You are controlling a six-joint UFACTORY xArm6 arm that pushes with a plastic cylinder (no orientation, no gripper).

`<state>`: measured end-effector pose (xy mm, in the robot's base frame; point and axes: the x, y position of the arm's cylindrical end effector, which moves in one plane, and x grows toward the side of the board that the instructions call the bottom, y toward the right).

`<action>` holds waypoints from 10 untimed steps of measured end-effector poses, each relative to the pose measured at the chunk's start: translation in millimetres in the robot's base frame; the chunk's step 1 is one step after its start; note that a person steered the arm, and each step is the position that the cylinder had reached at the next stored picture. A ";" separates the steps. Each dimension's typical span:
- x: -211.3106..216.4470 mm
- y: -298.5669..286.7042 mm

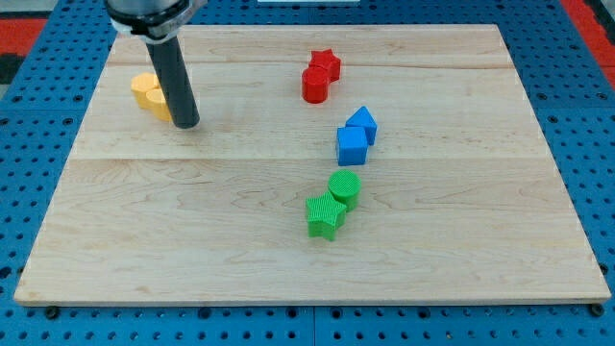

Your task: Nudge the blue triangle right a bit

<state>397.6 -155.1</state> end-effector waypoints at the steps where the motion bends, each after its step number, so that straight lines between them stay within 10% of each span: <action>1: 2.9 15.1; 10: 59.8 76.9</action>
<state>457.4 -78.2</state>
